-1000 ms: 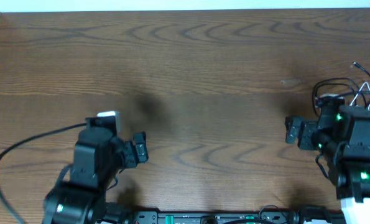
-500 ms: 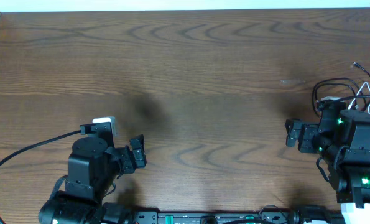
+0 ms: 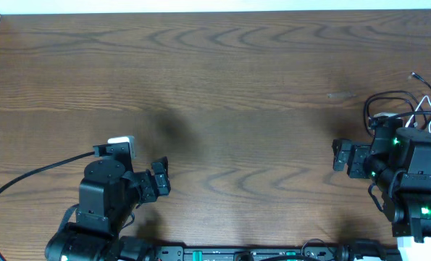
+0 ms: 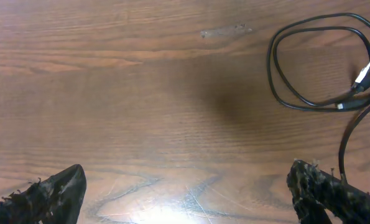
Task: Untangle cables
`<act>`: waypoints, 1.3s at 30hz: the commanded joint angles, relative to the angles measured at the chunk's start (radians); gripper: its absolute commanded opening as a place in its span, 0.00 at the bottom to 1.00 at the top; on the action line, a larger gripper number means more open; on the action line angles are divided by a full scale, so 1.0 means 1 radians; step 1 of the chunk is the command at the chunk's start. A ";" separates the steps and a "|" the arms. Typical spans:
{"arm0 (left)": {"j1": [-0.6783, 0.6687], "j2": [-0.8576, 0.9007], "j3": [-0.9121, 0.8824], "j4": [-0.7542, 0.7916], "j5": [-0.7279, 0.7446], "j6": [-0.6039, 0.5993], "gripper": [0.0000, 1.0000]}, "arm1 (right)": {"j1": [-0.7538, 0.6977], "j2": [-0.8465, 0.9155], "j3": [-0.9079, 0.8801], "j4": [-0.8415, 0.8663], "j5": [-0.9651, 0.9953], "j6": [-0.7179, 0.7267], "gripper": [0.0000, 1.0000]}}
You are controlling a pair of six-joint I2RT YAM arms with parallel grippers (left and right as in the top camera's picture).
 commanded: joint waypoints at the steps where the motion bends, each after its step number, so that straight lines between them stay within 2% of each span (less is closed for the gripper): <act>1: 0.001 -0.001 -0.004 0.000 -0.013 -0.002 0.98 | 0.007 0.000 -0.007 -0.001 0.003 0.013 0.99; 9: 0.001 -0.001 -0.004 0.000 -0.013 -0.002 0.98 | 0.007 -0.019 -0.008 -0.018 0.003 0.013 0.99; 23: 0.001 -0.001 -0.004 0.000 -0.013 -0.002 0.98 | 0.007 -0.269 -0.040 0.220 0.002 -0.007 0.99; 27: 0.001 -0.001 -0.004 0.000 -0.013 -0.002 0.98 | 0.007 -0.345 -0.124 0.348 -0.014 -0.007 0.99; 39: 0.001 -0.001 -0.004 0.000 -0.013 -0.002 0.98 | 0.051 -0.545 -0.488 0.879 -0.042 -0.007 0.99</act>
